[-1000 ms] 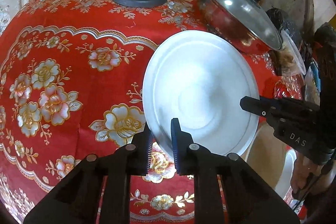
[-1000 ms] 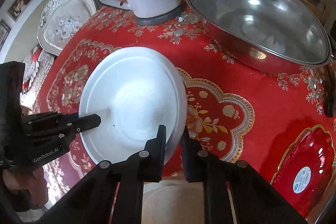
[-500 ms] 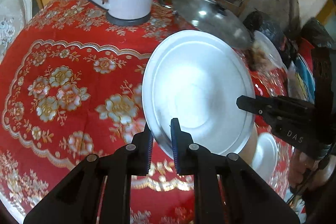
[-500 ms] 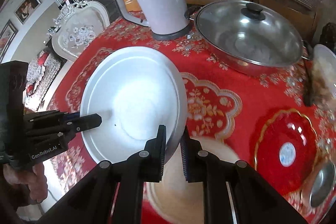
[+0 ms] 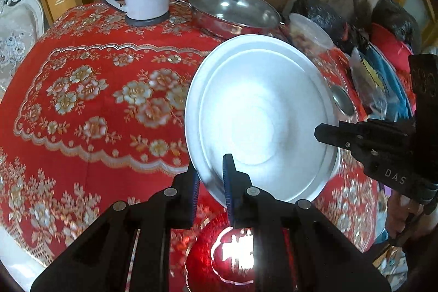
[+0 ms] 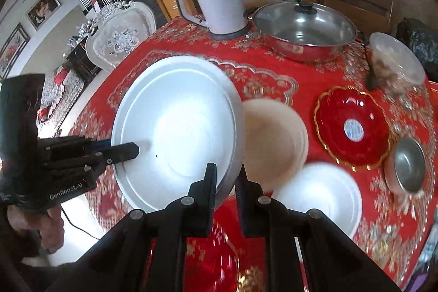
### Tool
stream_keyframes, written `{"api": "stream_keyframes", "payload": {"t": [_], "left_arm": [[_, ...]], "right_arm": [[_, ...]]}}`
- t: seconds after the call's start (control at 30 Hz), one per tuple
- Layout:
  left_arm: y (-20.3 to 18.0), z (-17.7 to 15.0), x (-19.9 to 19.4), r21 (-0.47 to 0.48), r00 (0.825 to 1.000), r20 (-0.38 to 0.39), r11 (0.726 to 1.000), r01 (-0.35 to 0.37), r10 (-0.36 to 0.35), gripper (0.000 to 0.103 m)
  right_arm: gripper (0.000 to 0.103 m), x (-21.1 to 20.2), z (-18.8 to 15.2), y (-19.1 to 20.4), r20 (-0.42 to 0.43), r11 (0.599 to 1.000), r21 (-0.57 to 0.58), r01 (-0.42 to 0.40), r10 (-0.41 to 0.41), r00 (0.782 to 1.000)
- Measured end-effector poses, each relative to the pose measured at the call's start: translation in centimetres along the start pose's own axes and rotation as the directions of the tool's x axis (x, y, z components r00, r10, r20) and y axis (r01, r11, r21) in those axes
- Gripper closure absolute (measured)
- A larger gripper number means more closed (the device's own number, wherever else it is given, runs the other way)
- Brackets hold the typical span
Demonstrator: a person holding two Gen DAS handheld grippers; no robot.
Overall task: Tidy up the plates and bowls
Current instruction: 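Lower the white plate onto the red plate and open both tools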
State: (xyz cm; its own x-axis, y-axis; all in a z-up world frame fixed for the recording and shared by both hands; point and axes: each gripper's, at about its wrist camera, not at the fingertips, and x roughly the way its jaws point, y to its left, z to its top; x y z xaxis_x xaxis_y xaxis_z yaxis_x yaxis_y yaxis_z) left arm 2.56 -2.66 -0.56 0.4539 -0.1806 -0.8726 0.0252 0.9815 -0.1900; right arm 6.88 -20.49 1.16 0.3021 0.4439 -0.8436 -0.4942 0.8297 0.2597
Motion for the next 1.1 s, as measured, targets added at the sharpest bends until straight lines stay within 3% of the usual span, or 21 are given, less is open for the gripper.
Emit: {"api": "stream_keyframes", "payload": {"t": [0.27, 0.53, 0.73, 0.93, 1.1], "left_arm": [[-0.9, -5.1, -0.2, 0.015, 0.999, -0.048, 1.0, 0.01, -0.009, 0.088], [-1.5, -10.6, 0.8, 0.029, 0.994, -0.109, 1.0, -0.001, 0.004, 0.087], [-1.8, -13.7, 1.9, 0.045, 0.983, -0.185, 0.999, 0.024, -0.015, 0.087], [-1.9, -15.0, 3.5, 0.045, 0.972, -0.235, 0.999, -0.002, 0.013, 0.087], [-2.1, -15.0, 3.6, 0.05, 0.974, -0.223, 0.999, -0.015, 0.026, 0.087]], "right_arm": [[0.089, -1.4, -6.1, 1.3, 0.006, 1.0, 0.025, -0.017, 0.016, 1.0], [0.089, -0.7, -11.7, 2.8, -0.04, 1.0, 0.017, -0.015, 0.016, 0.999], [0.089, 0.5, -15.6, 2.4, -0.083, 0.997, 0.077, -0.032, 0.039, 0.996], [0.089, 2.1, -17.2, 1.8, -0.115, 0.992, 0.119, -0.034, 0.048, 0.992], [0.089, 2.5, -17.1, 1.4, -0.109, 0.99, 0.135, -0.04, 0.055, 0.993]]}}
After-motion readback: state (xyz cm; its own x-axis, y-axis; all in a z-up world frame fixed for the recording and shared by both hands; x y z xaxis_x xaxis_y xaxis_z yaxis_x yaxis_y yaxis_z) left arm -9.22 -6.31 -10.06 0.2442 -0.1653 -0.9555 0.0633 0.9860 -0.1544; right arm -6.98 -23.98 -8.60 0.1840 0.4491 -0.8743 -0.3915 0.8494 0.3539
